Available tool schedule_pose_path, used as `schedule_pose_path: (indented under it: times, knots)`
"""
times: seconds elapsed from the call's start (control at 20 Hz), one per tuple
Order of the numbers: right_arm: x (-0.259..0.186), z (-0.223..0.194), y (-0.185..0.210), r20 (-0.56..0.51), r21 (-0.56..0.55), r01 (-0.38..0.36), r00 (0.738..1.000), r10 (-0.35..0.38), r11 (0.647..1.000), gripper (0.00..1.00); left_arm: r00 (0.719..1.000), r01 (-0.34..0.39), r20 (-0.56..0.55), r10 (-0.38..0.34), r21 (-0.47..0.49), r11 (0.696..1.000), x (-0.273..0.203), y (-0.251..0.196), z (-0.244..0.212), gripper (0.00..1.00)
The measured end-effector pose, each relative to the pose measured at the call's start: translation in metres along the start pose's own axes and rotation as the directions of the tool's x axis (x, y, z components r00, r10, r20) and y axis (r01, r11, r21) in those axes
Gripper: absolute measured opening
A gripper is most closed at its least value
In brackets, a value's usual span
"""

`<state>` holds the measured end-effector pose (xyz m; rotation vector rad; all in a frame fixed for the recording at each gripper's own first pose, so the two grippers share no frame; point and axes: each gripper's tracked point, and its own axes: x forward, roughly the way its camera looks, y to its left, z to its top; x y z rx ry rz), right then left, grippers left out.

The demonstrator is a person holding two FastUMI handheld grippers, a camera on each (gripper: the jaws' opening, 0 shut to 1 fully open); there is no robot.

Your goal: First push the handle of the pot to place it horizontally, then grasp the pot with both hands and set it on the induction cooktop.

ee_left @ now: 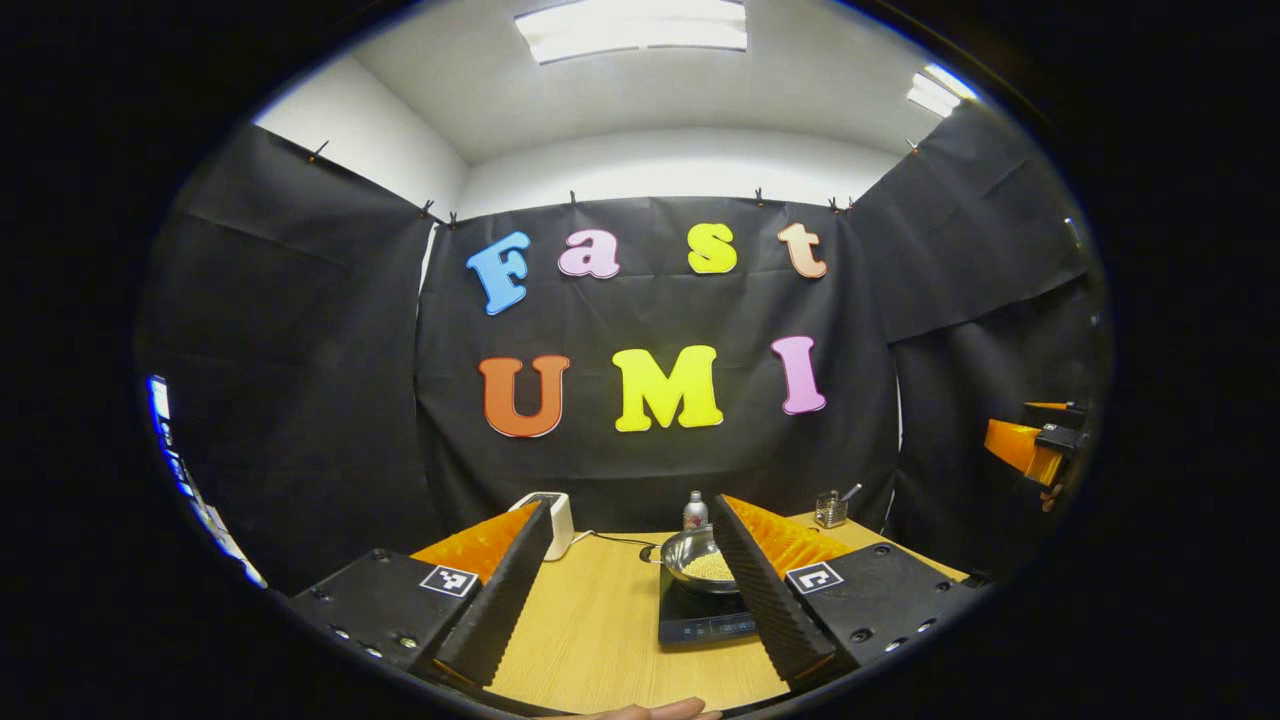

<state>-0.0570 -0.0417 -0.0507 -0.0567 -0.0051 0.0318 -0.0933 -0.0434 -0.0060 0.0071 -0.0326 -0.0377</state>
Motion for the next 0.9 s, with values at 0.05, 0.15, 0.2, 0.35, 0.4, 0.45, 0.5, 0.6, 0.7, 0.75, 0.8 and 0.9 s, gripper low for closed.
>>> schedule_pose_path:
  times: [0.05,0.15,0.2,0.35,0.4,0.45,0.5,0.6,0.7,0.75,0.8,0.9]
  knots:
    - [0.001,-0.002,0.000,-0.005,0.005,0.001,1.000,-0.001,1.000,1.00,1.000,0.003,-0.003,-0.003,-0.004,1.000,0.000,-0.001,-0.002,0.96]
    - [0.003,-0.004,0.001,-0.011,0.015,-0.001,1.000,0.001,1.000,1.00,1.000,0.009,-0.001,-0.009,-0.012,1.000,-0.001,-0.001,-0.002,0.96]
    - [0.003,-0.004,0.001,-0.012,0.019,-0.004,1.000,0.004,1.000,1.00,1.000,0.007,-0.001,-0.007,-0.014,1.000,-0.001,0.000,-0.003,0.96]
    - [0.003,-0.005,0.001,-0.012,0.020,-0.009,1.000,0.009,1.000,1.00,1.000,-0.002,-0.008,0.002,-0.010,1.000,0.000,0.003,-0.008,0.96]
    - [0.004,-0.006,0.000,-0.012,0.019,-0.008,1.000,0.008,1.000,1.00,1.000,-0.002,-0.012,0.002,-0.012,1.000,0.001,0.004,-0.010,0.96]
    - [0.003,-0.005,0.001,-0.010,0.019,-0.008,1.000,0.008,1.000,0.99,1.000,0.005,-0.017,-0.005,-0.018,1.000,0.000,0.002,-0.012,0.96]
    - [0.003,-0.006,0.002,-0.008,0.019,-0.011,1.000,0.011,1.000,0.99,1.000,0.018,-0.021,-0.018,-0.027,0.999,0.001,-0.002,-0.014,0.96]
    - [0.002,-0.007,0.005,-0.003,0.013,-0.019,1.000,0.019,1.000,1.00,0.999,0.040,-0.026,-0.041,-0.038,0.998,0.001,-0.007,-0.016,0.96]
    - [0.001,-0.006,0.007,0.007,0.005,-0.032,0.999,0.032,0.999,1.00,0.999,0.043,-0.026,-0.044,-0.034,0.999,0.000,-0.006,-0.017,0.96]
    - [0.000,-0.006,0.008,0.009,0.000,-0.038,0.999,0.038,0.999,1.00,0.999,0.038,-0.025,-0.039,-0.031,0.999,0.001,-0.005,-0.017,0.96]
    - [-0.001,-0.007,0.010,0.010,-0.005,-0.043,0.999,0.044,0.999,1.00,0.999,0.039,-0.025,-0.039,-0.030,0.999,0.000,-0.005,-0.018,0.96]
    - [-0.003,-0.004,0.013,0.022,-0.015,-0.053,0.998,0.053,0.998,0.99,0.999,0.044,-0.026,-0.045,-0.033,0.998,0.000,-0.008,-0.019,0.96]
